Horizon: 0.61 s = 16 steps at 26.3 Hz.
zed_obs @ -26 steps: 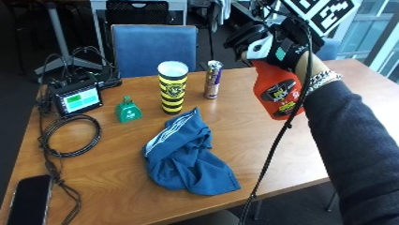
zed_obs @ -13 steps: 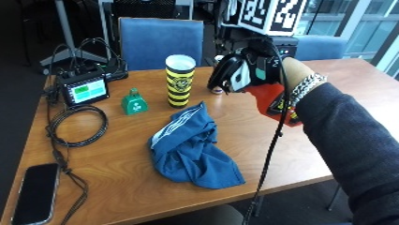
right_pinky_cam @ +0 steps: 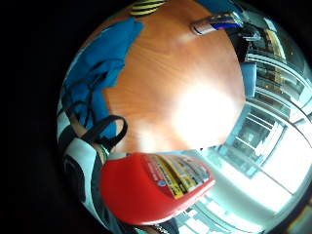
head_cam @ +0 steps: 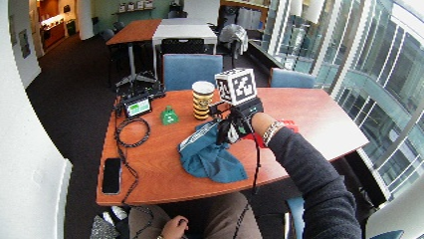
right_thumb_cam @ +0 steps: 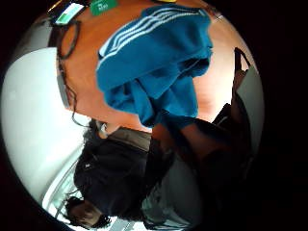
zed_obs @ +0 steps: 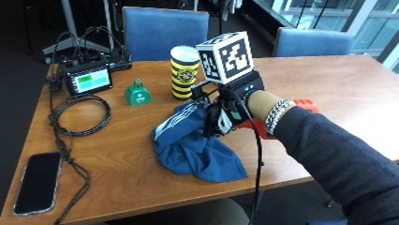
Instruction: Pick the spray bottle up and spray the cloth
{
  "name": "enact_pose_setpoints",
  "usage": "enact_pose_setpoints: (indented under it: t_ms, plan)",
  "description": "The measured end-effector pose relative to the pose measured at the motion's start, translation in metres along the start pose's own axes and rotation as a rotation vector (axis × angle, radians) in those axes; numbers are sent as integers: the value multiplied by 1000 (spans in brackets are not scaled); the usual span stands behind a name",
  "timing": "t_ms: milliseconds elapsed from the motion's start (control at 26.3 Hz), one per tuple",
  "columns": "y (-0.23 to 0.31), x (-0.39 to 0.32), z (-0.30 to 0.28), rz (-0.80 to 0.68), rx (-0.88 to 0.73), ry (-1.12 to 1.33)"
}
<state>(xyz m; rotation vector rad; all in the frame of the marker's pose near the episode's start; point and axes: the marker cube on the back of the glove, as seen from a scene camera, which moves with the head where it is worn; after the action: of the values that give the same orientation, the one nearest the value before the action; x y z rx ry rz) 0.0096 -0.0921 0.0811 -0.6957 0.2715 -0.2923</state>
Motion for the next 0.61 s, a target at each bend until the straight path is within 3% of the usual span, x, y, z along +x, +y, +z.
enact_pose_setpoints:
  t_ms: [266,609]
  plan:
    - [-11,-14,28,-5,-52,82]
    - [-6,-16,21,-53,-55,-38]
